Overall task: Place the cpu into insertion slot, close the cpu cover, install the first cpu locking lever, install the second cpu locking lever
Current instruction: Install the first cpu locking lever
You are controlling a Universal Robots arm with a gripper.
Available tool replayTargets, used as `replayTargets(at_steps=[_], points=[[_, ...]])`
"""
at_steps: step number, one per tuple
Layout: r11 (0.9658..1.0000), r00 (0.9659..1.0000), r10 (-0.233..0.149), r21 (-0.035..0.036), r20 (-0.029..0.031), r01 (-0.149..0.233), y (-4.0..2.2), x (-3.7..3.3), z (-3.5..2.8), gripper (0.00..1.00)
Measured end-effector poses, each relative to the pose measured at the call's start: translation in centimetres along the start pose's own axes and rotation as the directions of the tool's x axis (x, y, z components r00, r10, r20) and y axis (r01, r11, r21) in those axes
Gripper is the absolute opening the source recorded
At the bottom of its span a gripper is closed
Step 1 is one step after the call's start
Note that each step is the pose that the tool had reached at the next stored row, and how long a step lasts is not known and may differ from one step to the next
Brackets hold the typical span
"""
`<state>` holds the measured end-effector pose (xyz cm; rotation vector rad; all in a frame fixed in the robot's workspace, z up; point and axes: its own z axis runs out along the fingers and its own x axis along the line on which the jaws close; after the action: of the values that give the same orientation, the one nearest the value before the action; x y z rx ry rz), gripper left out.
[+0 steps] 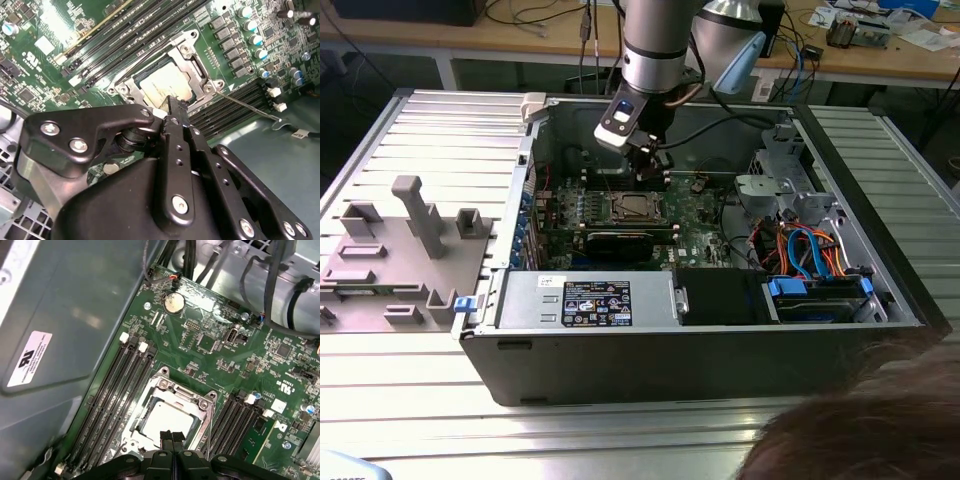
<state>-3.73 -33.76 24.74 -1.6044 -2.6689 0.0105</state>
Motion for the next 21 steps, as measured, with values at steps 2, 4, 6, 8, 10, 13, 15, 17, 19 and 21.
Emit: replayTargets(at_steps=[2,4,6,8,10,13,15,17,19,21], points=[[0.9999,0.9999,-0.017,0.0003,0.0004,0.017,0.00,0.00,0.00,0.11],[0.9989,0.9989,-0.048,0.0010,0.0010,0.048,0.00,0.00,0.00,0.11],[0.9980,0.9980,-0.064,0.0013,0.0013,0.064,0.00,0.00,0.00,0.11],[0.9966,0.9966,-0.083,0.0017,0.0016,0.083,0.00,0.00,0.00,0.11],[0.9929,0.9929,-0.119,0.0026,0.0023,0.119,0.00,0.00,0.00,0.11],[0.9898,0.9898,-0.142,0.0031,0.0027,0.142,0.00,0.00,0.00,0.11],[0.9873,0.9873,-0.159,0.0035,0.0030,0.159,0.00,0.00,0.00,0.11],[0.9849,0.9849,-0.173,0.0038,0.0032,0.173,0.00,0.00,0.00,0.11],[0.9823,0.9823,-0.188,0.0041,0.0034,0.187,0.00,0.00,0.00,0.11],[0.9791,0.9791,-0.203,0.0045,0.0037,0.203,0.00,0.00,0.00,0.11]])
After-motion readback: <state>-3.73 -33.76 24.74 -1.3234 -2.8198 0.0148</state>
